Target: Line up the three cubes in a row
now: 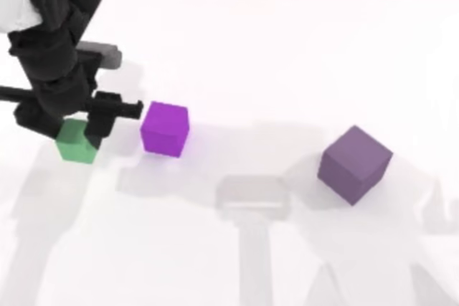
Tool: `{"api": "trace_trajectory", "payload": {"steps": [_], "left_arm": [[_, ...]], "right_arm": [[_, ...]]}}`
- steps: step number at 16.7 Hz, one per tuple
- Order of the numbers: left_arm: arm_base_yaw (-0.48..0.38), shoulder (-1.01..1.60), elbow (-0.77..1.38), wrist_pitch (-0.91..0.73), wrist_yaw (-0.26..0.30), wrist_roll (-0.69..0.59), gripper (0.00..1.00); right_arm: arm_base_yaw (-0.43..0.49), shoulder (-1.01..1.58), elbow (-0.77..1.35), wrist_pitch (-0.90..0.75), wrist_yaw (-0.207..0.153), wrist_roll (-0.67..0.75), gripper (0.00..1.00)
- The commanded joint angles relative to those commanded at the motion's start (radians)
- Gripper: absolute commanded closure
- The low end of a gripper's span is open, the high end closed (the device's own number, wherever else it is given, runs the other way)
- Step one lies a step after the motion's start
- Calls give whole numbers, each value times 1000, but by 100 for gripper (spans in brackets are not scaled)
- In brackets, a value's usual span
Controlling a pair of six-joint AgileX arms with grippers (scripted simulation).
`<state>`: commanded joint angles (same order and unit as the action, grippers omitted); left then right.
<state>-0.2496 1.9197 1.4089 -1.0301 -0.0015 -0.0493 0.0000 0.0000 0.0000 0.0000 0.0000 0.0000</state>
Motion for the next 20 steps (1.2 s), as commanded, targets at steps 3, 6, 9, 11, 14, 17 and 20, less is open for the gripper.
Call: {"api": "trace_trajectory", "payload": {"steps": [3, 6, 9, 11, 14, 17, 20], "left_arm": [[-92, 63, 96, -45, -3, -98, 100], [-242, 158, 251, -117, -8, -288, 100], [-421, 260, 421, -198, -12, -540, 100], [-538, 322, 528, -248, -15, -699, 100], [-680, 384, 658, -300, -20, -865, 100], [-746, 407, 718, -321, -24, -935, 100], [-748, 408, 720, -321, -24, -938, 100]], "right_arm": [[0, 0, 0, 0, 0, 0, 0], [0, 0, 0, 0, 0, 0, 0], [0, 0, 0, 0, 0, 0, 0], [0, 0, 0, 0, 0, 0, 0], [0, 0, 0, 0, 0, 0, 0], [0, 0, 0, 0, 0, 0, 0], [0, 0, 0, 0, 0, 0, 0]]}}
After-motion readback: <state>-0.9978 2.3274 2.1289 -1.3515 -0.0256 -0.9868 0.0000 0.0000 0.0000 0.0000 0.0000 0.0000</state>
